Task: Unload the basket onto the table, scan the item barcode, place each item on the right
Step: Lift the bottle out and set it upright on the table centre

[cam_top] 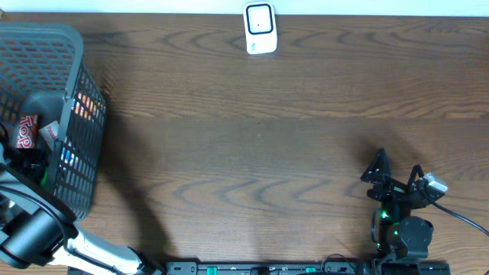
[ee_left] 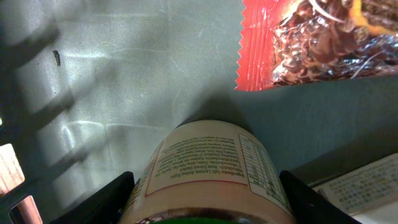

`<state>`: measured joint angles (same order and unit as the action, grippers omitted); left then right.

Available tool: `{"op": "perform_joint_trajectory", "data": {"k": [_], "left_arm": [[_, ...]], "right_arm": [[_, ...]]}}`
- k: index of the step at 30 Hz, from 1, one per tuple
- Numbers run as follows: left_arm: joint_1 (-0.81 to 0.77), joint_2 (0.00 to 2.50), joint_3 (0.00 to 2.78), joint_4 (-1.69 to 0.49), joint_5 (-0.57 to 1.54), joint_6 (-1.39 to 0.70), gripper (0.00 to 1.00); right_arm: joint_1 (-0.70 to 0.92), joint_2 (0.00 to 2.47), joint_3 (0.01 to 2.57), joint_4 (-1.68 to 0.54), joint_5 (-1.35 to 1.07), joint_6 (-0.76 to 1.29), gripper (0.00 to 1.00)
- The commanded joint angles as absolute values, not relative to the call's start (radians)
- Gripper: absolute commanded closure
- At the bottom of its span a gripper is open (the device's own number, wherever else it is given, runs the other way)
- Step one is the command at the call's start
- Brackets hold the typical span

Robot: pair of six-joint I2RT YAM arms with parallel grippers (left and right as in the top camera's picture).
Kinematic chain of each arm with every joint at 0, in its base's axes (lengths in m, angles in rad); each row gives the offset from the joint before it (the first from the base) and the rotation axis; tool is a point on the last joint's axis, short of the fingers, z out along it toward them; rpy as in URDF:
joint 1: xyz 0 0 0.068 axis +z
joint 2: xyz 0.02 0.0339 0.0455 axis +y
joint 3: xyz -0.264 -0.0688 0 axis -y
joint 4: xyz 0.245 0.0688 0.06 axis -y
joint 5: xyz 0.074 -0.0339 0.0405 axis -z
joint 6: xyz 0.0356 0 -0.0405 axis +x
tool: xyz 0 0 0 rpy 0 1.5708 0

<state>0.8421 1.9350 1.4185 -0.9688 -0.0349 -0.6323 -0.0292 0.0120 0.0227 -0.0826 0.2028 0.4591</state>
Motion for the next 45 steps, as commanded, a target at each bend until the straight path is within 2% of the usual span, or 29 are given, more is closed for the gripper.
{"op": "perform_joint_trajectory", "data": {"k": [1,6,14,19,22,26,29,33,39,45], "left_arm": [[0.839,1.935,1.415,-0.990,-0.022,-0.622,0.46],[0.839,1.870,1.452,-1.003,0.104,-0.622,0.46],[0.839,1.618,1.589,-0.979,0.342,-0.649,0.45],[0.832,1.392,1.632,-0.842,0.542,-0.777,0.42],[0.784,1.307,1.632,-0.789,0.581,-0.869,0.40],[0.604,1.258,1.631,-0.755,0.582,-0.896,0.40],[0.410,1.272,1.628,-0.757,0.512,-0.896,0.40],[0.130,1.339,1.621,-0.778,0.304,-0.914,0.40],[-0.204,1.532,1.621,-0.854,0.013,-0.981,0.41],[-0.381,1.745,1.621,-0.920,-0.057,-1.063,0.40]], "right_arm": [[-0.020,0.006,0.019,-0.083,0.212,0.444,0.01],[-0.020,0.006,0.019,-0.083,0.212,0.444,0.01],[-0.020,0.006,0.019,-0.083,0.212,0.444,0.01],[-0.020,0.006,0.019,-0.083,0.212,0.444,0.01],[-0.020,0.006,0.019,-0.083,0.212,0.444,0.01],[-0.020,0.006,0.019,-0.083,0.212,0.444,0.01],[-0.020,0.006,0.019,-0.083,0.212,0.444,0.01],[-0.020,0.006,0.019,-0.083,0.211,0.444,0.01],[-0.020,0.006,0.019,-0.083,0.212,0.444,0.01],[-0.020,0.006,0.019,-0.083,0.212,0.444,0.01]]}}
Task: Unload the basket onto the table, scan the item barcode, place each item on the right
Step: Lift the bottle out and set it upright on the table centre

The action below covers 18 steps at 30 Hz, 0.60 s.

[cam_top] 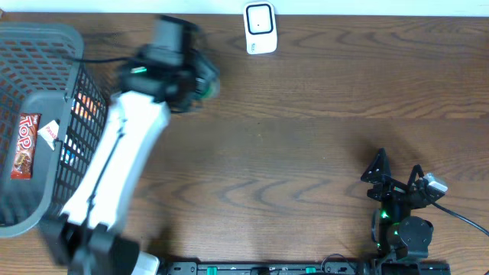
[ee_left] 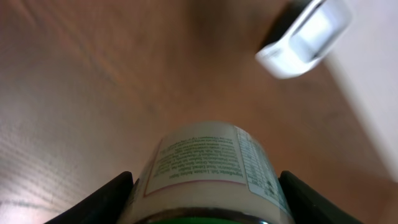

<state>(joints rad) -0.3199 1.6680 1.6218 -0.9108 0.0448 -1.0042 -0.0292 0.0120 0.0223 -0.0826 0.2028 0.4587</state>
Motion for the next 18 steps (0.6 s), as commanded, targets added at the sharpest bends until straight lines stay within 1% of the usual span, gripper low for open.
{"op": "perform_joint_trajectory", "data": {"k": [1,9,16,18], "left_arm": [[-0.402,1.778,1.621,-0.926,-0.057,-1.069,0.40],[-0.538,2.011,1.621,-0.954,-0.057,-1.125,0.40],[-0.588,2.113,1.621,-0.993,-0.056,-1.290,0.39],[-0.596,2.114,1.621,-0.994,-0.054,-1.331,0.33]], "right_arm": [[-0.020,0.006,0.019,-0.083,0.212,0.444,0.01],[-0.020,0.006,0.019,-0.083,0.212,0.444,0.01],[-0.020,0.006,0.019,-0.083,0.212,0.444,0.01],[-0.020,0.006,0.019,-0.083,0.212,0.444,0.01]]}}
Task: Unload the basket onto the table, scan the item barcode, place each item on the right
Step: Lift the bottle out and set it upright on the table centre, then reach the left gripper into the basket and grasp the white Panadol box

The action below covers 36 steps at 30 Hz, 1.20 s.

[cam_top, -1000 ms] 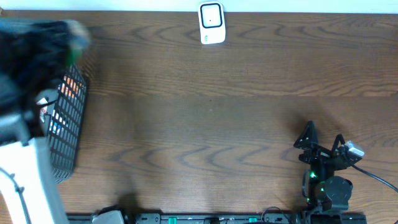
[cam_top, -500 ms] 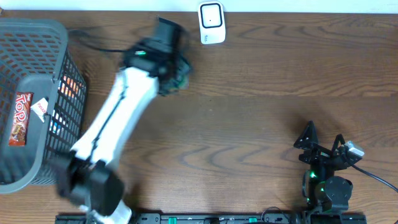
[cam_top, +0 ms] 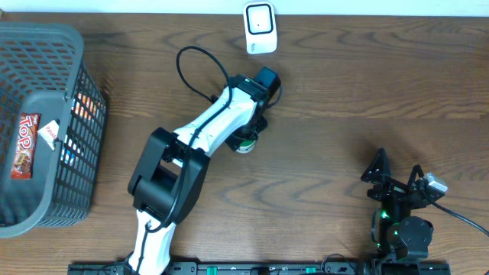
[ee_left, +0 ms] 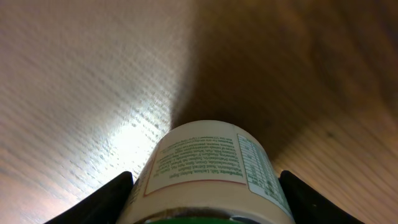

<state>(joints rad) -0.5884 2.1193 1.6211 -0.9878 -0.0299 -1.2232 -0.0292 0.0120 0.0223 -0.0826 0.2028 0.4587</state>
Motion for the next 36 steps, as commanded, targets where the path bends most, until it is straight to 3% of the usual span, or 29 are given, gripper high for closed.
{"op": "perform_joint_trajectory", "data": {"k": [1,4,9,16,23,27,31,36], "left_arm": [[-0.601,2.113,1.621,-0.994,-0.051,-1.351,0.29],[-0.604,2.108,1.621,-0.993,-0.007,-1.391,0.15],[-0.604,2.066,1.621,-0.999,0.017,-1.392,0.05],[-0.596,1.831,1.623,-0.996,-0.113,-1.305,0.05],[-0.496,1.462,1.629,-0.987,-0.361,-0.972,0.05],[-0.318,1.285,1.629,-0.987,-0.436,-0.898,0.05],[-0.015,1.175,1.629,-1.003,-0.424,-0.891,0.05],[0.387,1.212,1.629,-1.014,-0.212,-0.767,0.04]], "right_arm": [[-0.020,0.006,0.019,-0.083,0.212,0.444,0.01],[-0.020,0.006,0.019,-0.083,0.212,0.444,0.01],[-0.020,0.006,0.019,-0.083,0.212,0.444,0.01],[-0.020,0.006,0.019,-0.083,0.211,0.444,0.01],[-0.020,0.006,0.019,-0.083,0.212,0.444,0.01],[-0.020,0.006,0.019,-0.083,0.212,0.444,0.01],[-0.020,0.006,0.019,-0.083,0.212,0.444,0.01],[-0.020,0.006,0.019,-0.083,0.212,0.444,0.01]]}}
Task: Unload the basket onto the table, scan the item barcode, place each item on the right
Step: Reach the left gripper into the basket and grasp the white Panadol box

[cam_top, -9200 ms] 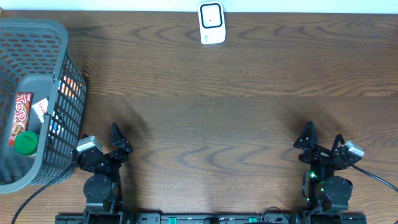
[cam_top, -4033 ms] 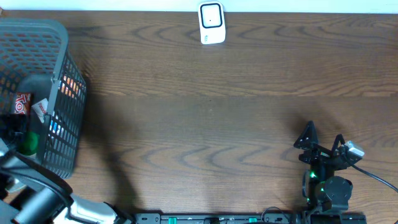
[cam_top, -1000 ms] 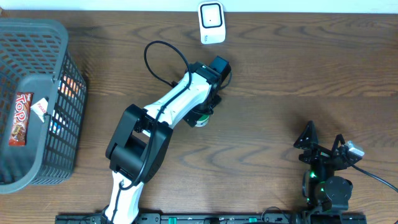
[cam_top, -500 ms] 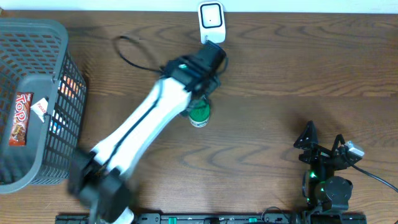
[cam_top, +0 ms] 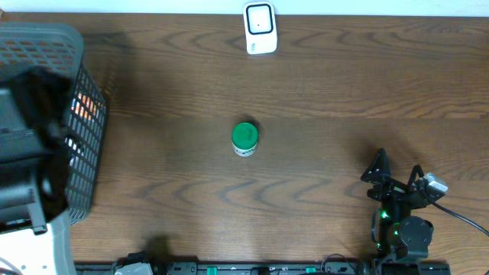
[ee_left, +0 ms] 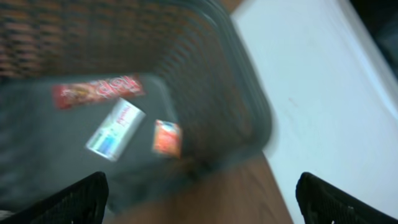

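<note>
A jar with a green lid (cam_top: 245,139) stands alone on the wooden table, well below the white barcode scanner (cam_top: 260,29) at the far edge. My left arm (cam_top: 30,160) is a dark blur raised over the basket at the left. In the left wrist view, my left gripper (ee_left: 202,182) is open with nothing between its fingers (ee_left: 78,198); it looks down into the basket. My right gripper (cam_top: 396,177) rests open at the near right, far from the jar.
The grey wire basket (cam_top: 72,46) fills the left edge of the table. Inside it lie a red candy bar (ee_left: 99,91), a white packet (ee_left: 115,129) and a small orange packet (ee_left: 166,138). A white surface (ee_left: 323,93) lies beyond the table's edge.
The left gripper has let go of the jar, which now stands at the table's middle. The gripper is open and back over the basket at the left. The right arm is unchanged.
First my left gripper was shut on the jar inside the basket. Then it held the jar near the scanner at the far edge. After that it held the jar at the table's middle. Now the jar stands there alone and the gripper is over the basket.
</note>
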`<state>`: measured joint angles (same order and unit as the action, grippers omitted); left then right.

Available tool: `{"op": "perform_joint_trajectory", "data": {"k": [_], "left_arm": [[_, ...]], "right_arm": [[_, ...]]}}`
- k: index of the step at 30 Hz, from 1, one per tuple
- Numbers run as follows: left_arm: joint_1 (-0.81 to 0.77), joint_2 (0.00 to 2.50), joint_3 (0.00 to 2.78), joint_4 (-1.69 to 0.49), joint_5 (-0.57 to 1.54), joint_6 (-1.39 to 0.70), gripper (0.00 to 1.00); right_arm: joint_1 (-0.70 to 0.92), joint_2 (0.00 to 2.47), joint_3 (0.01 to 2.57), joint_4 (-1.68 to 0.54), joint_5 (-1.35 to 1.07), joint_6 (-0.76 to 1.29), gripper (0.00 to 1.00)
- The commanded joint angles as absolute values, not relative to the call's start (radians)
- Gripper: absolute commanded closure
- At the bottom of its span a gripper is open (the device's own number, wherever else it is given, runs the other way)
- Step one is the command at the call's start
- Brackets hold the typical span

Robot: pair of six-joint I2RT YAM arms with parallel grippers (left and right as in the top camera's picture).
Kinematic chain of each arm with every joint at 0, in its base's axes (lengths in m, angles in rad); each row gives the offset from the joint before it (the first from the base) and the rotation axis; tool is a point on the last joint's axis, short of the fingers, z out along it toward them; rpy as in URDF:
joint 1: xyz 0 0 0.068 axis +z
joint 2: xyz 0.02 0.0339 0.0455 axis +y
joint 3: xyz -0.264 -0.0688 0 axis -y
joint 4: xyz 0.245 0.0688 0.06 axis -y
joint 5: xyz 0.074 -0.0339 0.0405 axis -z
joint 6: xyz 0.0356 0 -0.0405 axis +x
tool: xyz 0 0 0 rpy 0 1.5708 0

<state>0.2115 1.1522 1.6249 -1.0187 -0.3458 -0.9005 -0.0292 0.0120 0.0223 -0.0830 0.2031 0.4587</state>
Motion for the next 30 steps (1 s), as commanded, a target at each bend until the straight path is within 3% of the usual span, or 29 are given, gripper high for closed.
{"op": "perform_joint_trajectory", "data": {"k": [1,10,19,30], "left_arm": [[0.428,1.232,1.629,-1.007,-0.184,-0.733,0.04],[0.617,1.547,1.629,-0.986,-0.167,-0.506,0.04],[0.615,1.880,1.627,-0.983,-0.167,-0.411,0.04],[0.608,2.101,1.627,-0.925,-0.089,-0.321,0.02]], "right_arm": [[-0.020,0.006,0.019,-0.083,0.212,0.444,0.01],[-0.020,0.006,0.019,-0.083,0.212,0.444,0.01],[-0.020,0.006,0.019,-0.083,0.211,0.444,0.01],[-0.020,0.006,0.019,-0.083,0.212,0.444,0.01]]}}
